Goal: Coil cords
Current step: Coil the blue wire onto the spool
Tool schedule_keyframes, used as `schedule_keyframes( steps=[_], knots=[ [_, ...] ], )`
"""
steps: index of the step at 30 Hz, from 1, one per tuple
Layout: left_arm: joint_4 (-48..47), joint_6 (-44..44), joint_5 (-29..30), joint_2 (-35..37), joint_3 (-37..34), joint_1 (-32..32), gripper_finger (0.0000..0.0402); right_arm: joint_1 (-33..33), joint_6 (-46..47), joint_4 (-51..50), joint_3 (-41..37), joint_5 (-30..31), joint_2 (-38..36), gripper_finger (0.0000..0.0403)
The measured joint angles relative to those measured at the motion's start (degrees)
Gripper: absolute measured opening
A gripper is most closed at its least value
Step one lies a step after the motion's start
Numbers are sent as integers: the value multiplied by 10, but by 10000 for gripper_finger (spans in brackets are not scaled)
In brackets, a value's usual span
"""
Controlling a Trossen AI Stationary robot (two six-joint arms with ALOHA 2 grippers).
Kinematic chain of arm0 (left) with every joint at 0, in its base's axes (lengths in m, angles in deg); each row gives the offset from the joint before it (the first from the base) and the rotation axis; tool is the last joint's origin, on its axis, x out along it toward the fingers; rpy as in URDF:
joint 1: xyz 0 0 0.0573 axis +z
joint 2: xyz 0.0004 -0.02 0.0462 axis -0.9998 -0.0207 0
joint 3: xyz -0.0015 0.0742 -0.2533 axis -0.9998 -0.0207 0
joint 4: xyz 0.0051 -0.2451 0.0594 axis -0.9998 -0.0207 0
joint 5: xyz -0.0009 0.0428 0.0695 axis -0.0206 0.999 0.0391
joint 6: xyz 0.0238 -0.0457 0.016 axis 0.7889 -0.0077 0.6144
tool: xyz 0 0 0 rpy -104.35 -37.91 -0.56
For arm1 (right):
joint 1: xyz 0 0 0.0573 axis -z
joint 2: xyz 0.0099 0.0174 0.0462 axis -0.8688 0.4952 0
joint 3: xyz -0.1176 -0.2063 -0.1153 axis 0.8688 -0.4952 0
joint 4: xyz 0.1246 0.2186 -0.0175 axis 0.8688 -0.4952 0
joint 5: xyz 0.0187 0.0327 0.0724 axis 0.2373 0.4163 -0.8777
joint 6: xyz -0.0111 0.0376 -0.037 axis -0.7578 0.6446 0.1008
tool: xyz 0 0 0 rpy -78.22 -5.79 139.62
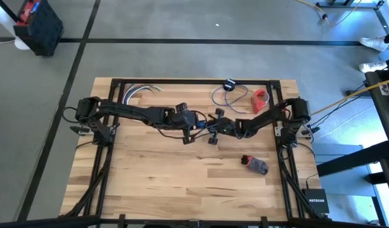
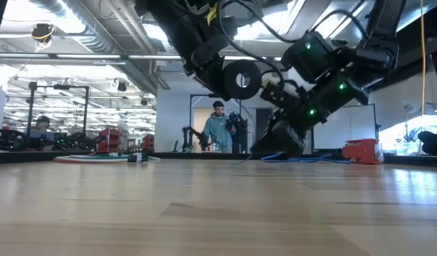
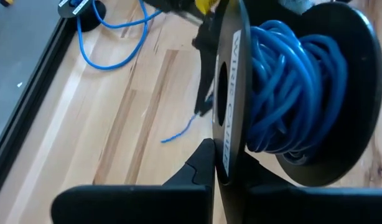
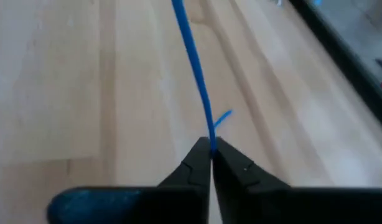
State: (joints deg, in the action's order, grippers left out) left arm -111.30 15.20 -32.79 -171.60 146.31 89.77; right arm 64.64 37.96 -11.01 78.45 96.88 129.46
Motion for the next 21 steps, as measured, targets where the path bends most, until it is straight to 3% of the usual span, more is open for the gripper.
schedule_keyframes(
  steps=[4,12,16,21],
  knots=[
    [-10,-4,0,0,0,-1,1,-18,0,-76,0,42,-60,13],
    [-47,-17,0,0,0,2,1,-52,86,-292,0,42,-259,5],
    [-41,-17,0,0,0,2,1,-55,136,-315,0,-19,-332,5],
    [-39,-17,0,0,0,2,1,-55,178,-297,0,-117,-361,4]
  ],
)
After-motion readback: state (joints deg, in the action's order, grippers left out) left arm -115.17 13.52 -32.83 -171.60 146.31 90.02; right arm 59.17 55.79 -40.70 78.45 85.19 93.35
